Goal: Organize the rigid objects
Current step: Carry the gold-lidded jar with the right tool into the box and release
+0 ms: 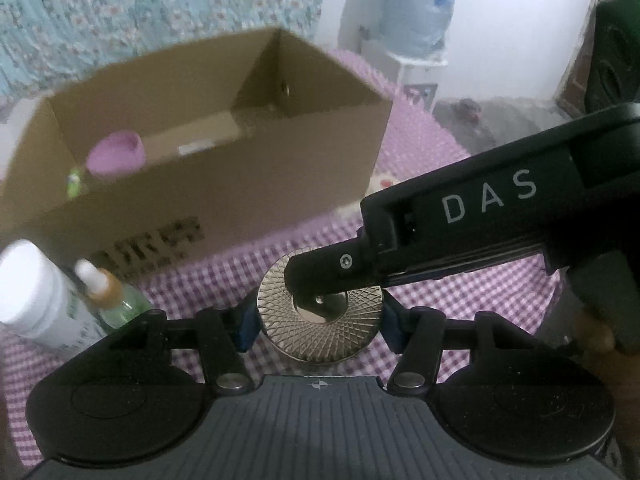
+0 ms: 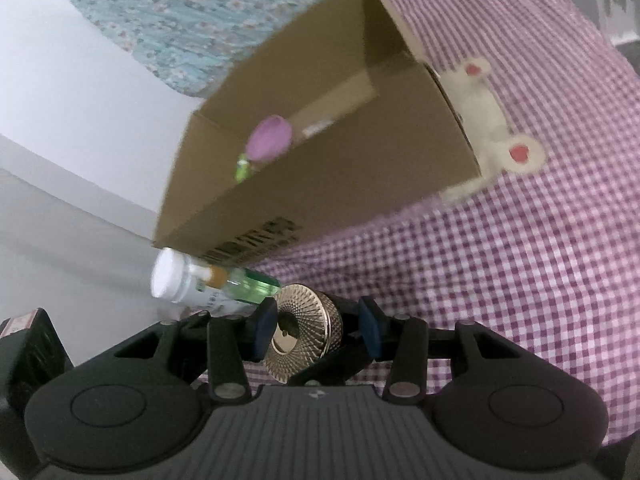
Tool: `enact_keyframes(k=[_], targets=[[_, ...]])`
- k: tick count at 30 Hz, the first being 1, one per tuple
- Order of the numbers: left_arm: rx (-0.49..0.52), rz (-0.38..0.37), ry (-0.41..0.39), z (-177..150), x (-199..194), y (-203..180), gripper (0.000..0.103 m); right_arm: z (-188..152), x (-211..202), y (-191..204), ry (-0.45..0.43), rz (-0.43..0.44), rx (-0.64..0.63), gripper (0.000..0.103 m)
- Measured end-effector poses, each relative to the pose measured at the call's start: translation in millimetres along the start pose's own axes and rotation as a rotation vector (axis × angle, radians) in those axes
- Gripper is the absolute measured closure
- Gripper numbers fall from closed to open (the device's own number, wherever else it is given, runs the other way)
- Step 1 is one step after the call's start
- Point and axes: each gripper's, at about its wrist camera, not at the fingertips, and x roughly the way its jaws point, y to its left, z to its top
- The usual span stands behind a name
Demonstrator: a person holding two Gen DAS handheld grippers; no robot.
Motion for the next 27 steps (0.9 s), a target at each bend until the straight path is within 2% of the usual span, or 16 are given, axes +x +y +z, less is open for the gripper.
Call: enact_keyframes(k=[9,15,21,27], targets=[[-0.008,0.05,-0.095,43.0,-39.9,6.8,0.045,30.4,-28.7,47.6,-0.072,0.052,-0.125,0.055],[-0.081,0.037,-0.115,98.2,-37.4,40.8,0.045,88.4,-24.2,81.5,-0.071,0.081,-0.217,0.055],[-0.167,0.062,-0.027,151.4,6.7,83.4,0.045,164.4,22.7,94.0,0.009,0.07,-0.218,0.055],[-0.239,0.091,0.09,187.7,65.4,117.0,0.045,217.0,82.3,66.8,0.094,0.045,-0.169,0.055]])
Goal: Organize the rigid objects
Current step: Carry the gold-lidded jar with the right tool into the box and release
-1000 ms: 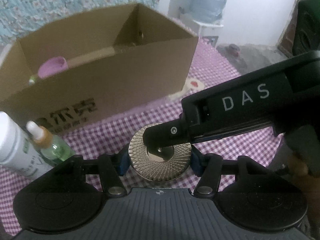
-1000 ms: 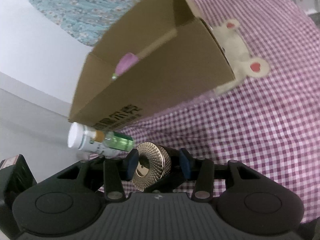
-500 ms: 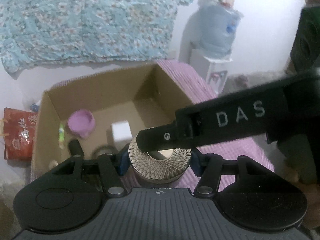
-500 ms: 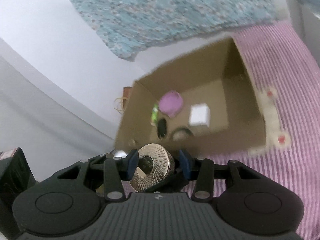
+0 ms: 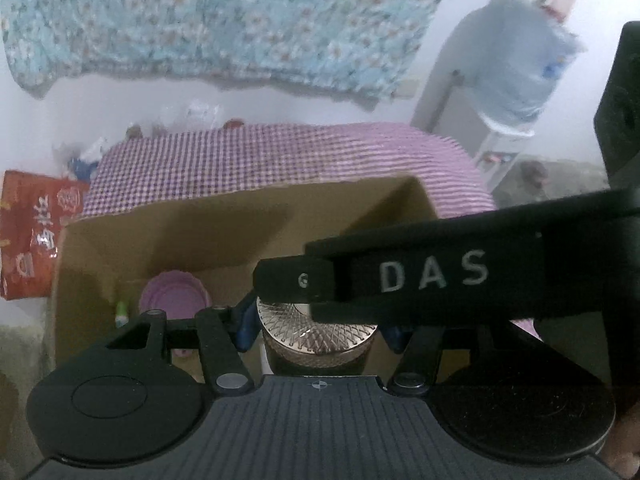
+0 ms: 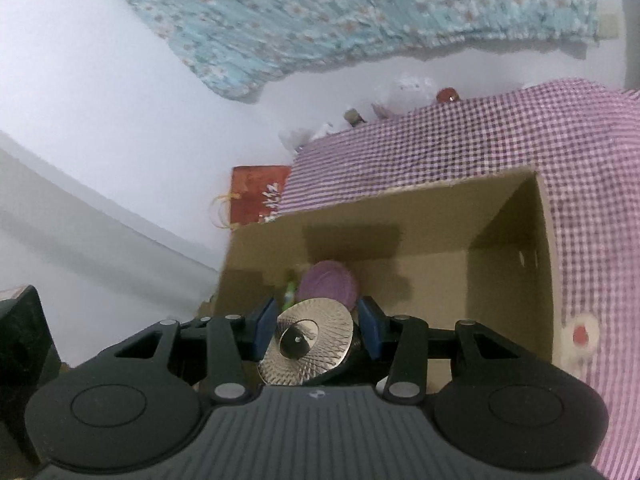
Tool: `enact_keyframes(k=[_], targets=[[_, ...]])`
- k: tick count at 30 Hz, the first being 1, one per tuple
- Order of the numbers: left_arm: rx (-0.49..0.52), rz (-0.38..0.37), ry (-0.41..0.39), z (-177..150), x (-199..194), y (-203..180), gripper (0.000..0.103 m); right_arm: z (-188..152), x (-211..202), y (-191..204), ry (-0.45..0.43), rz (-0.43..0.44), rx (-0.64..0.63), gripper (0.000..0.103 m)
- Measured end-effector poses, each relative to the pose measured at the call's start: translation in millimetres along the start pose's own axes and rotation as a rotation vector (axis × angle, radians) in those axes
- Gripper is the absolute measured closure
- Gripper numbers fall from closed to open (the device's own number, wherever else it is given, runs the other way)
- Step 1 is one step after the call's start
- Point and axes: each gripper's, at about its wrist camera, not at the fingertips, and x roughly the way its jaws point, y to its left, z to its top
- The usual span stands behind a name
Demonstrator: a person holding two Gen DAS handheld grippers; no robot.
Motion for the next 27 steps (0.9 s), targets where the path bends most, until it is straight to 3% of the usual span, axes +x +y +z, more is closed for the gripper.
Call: enact_keyframes(k=[12,21,27], targets=[[-0.092,0.06,0.123,20.1,68.0,21.7,0.045,40.0,77.1,-45.2,0.109,-0.011,0.066,0.056],[-0.107,0.074,0.126,22.5,77.9,23.3,0.047,42.8,87.8,-55.1,0.113,0.001,0.066,0.057],[-0.132,0.078,0.107,23.7,61.3,18.1,0.033,41.6,67.8,-45.8,0.061,0.02,0.046,0.057]])
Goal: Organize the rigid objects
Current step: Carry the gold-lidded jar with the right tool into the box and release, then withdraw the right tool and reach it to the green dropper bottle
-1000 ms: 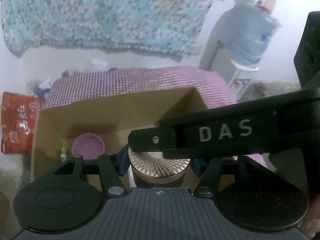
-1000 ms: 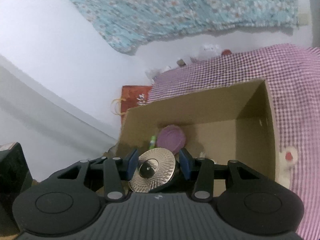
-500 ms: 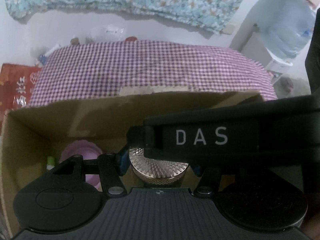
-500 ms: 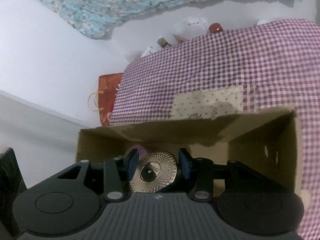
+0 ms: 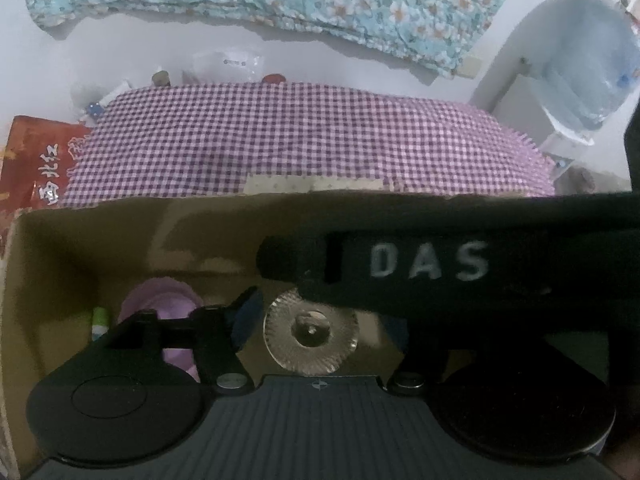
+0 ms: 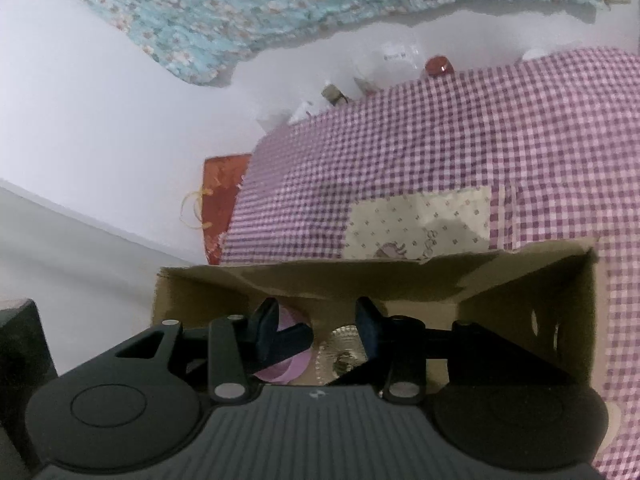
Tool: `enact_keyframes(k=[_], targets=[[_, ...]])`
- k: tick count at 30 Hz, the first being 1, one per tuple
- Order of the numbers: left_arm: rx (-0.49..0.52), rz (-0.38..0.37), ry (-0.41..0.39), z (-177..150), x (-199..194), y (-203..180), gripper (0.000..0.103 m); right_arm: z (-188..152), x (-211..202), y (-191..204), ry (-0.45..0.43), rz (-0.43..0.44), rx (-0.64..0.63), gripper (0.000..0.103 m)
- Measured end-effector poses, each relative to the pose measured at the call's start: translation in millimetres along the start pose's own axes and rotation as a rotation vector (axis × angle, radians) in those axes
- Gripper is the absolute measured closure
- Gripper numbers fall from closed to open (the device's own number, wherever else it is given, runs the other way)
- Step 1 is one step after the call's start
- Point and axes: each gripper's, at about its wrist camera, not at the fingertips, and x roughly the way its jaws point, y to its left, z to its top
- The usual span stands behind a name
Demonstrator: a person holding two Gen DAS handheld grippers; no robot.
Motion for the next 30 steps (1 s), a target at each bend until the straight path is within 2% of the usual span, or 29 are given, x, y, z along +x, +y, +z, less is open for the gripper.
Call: enact_keyframes(k=[2,10,15,19,23,30], targets=[[-0.002,-0.017,-0.018,-1.7,-12.9,-3.1,0.026,-3.6,-13.5,2.8,-0.031,0.02,0.007,0.057],[0.012,-0.114,-0.103,-22.0,-81.8,-13.8,0.018,-42.6,-103.5,14.1,-0.216,0.15,0.03,0.057],[0.077,-0.173,-0.15,-53.3,-124.5,-22.4,0.017,-90.5,-166.4,13.3,-0.366,0.222,0.045,0.056],[0.132,-0.191,-0.185,-86.9,-152.1,-23.4,0.01,-135.6,-195.2,7.6,-0.438,0.26,0.074,0.056],[0.153,-0.201,-0.209,-121.3,-169.6,-13.7,0.008,-183.0,-202.3,-0.6,-0.459,0.279,0.129,0.055],[0.144,-0.194,-0.2,-172.1,-176.9,10.5,0.008,-236.9,-186.4,-15.3,-0.391,0.257,0.213,0.055]])
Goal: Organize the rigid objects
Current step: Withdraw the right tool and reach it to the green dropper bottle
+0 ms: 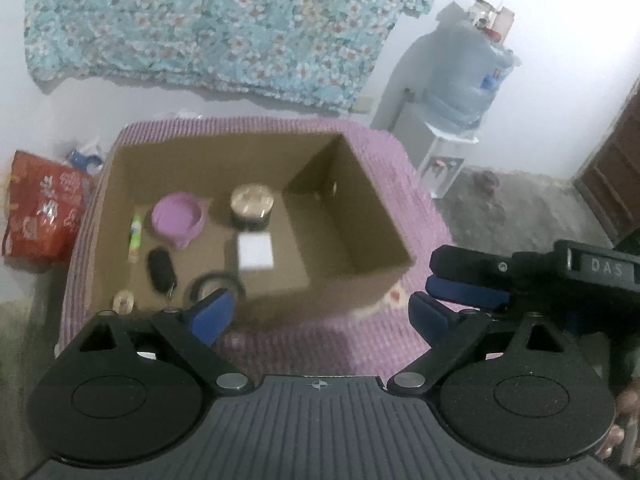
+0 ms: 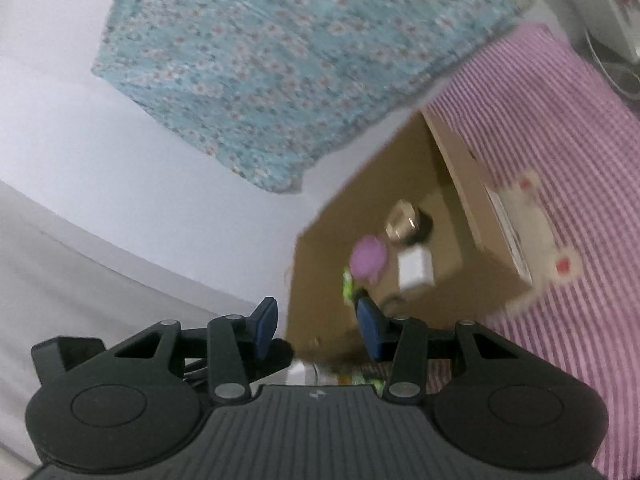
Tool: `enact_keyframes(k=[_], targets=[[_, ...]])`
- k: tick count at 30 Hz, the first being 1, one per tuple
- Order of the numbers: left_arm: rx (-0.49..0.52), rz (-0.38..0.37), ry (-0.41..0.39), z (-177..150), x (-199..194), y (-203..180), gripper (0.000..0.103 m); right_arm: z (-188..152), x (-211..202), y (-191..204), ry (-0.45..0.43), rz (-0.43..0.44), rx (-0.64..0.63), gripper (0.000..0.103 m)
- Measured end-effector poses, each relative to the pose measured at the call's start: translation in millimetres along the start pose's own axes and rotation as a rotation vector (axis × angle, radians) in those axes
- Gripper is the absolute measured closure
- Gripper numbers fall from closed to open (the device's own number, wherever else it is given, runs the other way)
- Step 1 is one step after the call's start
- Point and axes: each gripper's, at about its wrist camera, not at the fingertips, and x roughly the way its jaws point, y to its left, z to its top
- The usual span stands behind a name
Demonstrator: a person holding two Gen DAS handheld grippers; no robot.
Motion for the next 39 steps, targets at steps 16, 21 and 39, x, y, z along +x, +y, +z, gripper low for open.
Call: enact_keyframes(k=[16,21,39], targets=[[-0.035,0.024,0.005,-64.6,-16.5,32.1,0.008,-56.4,17.5,8.2,0.103,-0.045,-0.009,0.055],[-0.045,0.025,0.0,-69.1,-19.3,39.2,0.008,-64.4,24.6,14.9,0.125,-0.043,-0.02,0.056],[0.042,0.046,-0.018,-91.4,0.2,46.1,0.008,-71.1,58.4,27.8,0.198,-0.162,-0.173,0.056]])
